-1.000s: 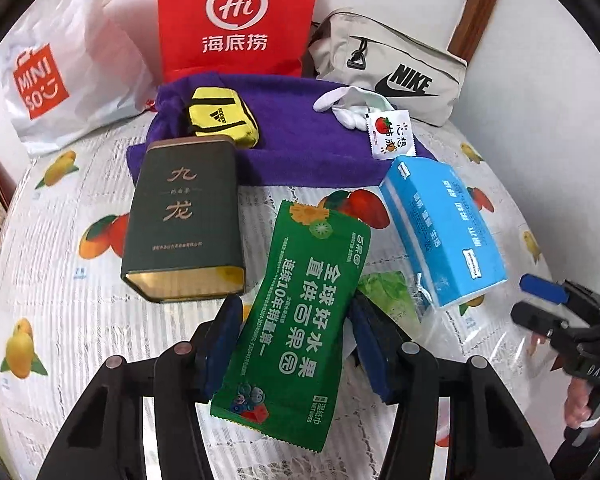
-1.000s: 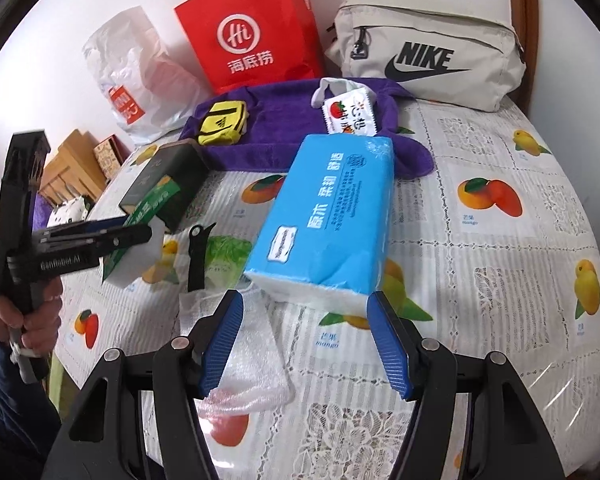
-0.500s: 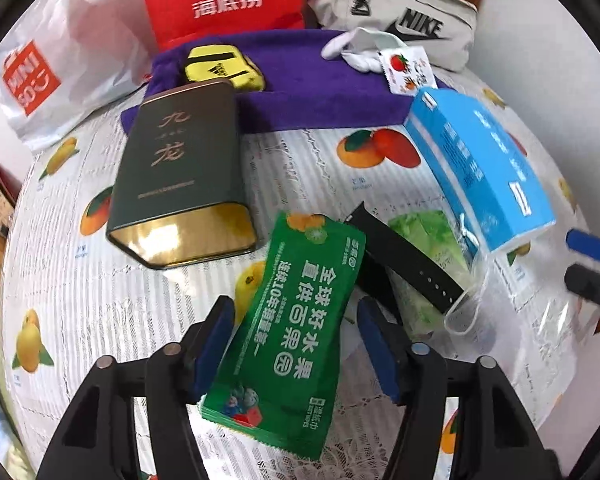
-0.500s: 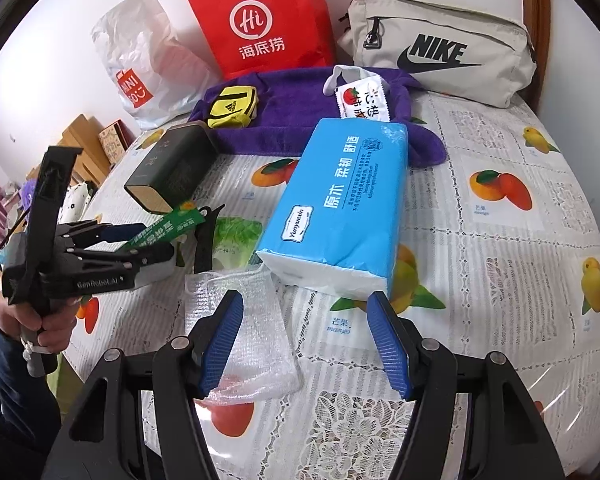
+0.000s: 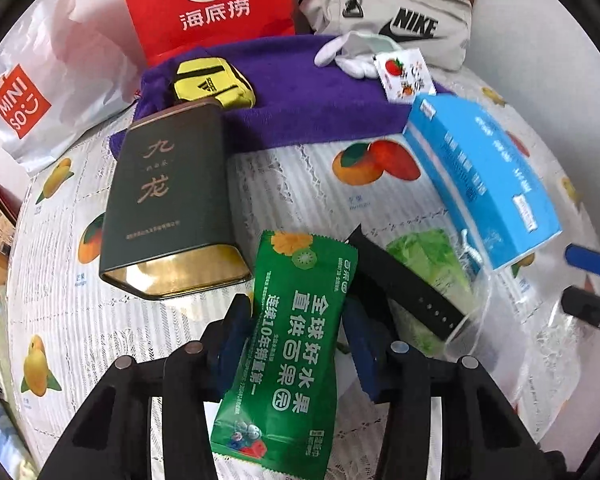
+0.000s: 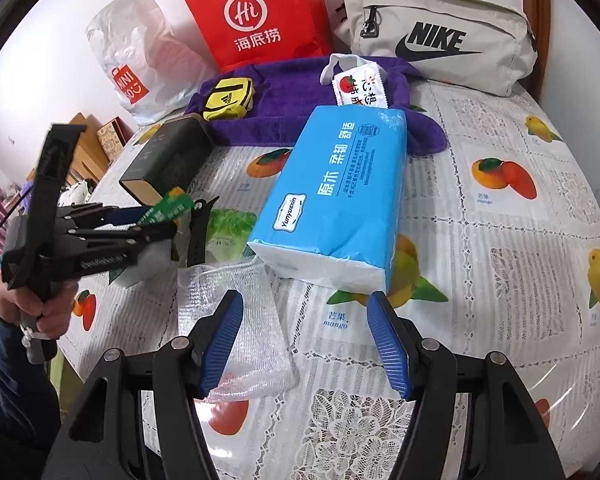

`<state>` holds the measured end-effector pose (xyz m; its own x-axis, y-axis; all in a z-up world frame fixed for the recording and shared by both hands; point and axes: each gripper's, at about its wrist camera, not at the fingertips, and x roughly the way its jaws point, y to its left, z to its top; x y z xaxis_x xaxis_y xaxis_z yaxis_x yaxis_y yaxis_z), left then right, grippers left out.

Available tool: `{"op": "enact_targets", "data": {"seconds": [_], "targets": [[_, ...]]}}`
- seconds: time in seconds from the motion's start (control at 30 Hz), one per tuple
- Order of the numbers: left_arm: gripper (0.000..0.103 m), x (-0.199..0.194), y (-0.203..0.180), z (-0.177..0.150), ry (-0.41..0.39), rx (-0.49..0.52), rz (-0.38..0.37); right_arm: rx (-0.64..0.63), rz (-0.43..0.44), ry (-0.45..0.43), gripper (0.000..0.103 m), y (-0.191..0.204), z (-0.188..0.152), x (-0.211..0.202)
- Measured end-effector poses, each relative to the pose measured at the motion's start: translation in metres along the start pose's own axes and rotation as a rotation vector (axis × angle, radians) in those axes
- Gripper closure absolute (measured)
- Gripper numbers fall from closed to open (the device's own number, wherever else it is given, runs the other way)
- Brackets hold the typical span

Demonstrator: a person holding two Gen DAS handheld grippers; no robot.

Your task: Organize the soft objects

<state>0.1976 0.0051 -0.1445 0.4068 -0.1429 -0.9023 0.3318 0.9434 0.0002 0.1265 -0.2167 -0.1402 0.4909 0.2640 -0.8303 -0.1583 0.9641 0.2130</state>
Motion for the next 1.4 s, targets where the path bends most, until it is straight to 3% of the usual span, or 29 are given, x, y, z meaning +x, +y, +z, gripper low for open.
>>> {"op": "enact_targets", "data": {"seconds": [0.3,0.5,0.83,1.2,1.23,1.3,1.37,1.4], "targets": [[0.061,-0.024,0.017,0.005,-0.069,-0.078,-0.063,-0.015,0.01,0.004,0.039,0.007,-0.002,0.0],[0.061,-0.038,0.031,0.006,-0.109,-0.127,-0.056,-0.03,0.028,0.013,0.039,0.015,-0.006,0.0],[0.067,-0.028,0.039,-0.008,-0.087,-0.16,-0.065,-0.048,0.121,0.074,0.035,0.038,-0.015,0.028],[0.071,-0.032,0.04,-0.004,-0.104,-0.165,-0.083,-0.139,0.049,0.113,0.029,0.062,-0.023,0.054],[0.071,-0.032,0.04,-0.003,-0.107,-0.167,-0.082,-0.155,0.042,0.105,0.03,0.063,-0.024,0.054],[0.071,-0.033,0.04,-0.002,-0.113,-0.169,-0.087,-0.178,0.01,0.096,0.045,0.063,-0.026,0.053],[0.071,-0.033,0.04,-0.001,-0.115,-0.168,-0.089,-0.197,-0.026,0.091,0.073,0.06,-0.027,0.052],[0.071,-0.034,0.04,0.0,-0.118,-0.165,-0.089,-0.208,-0.034,0.094,0.079,0.057,-0.028,0.051]]}}
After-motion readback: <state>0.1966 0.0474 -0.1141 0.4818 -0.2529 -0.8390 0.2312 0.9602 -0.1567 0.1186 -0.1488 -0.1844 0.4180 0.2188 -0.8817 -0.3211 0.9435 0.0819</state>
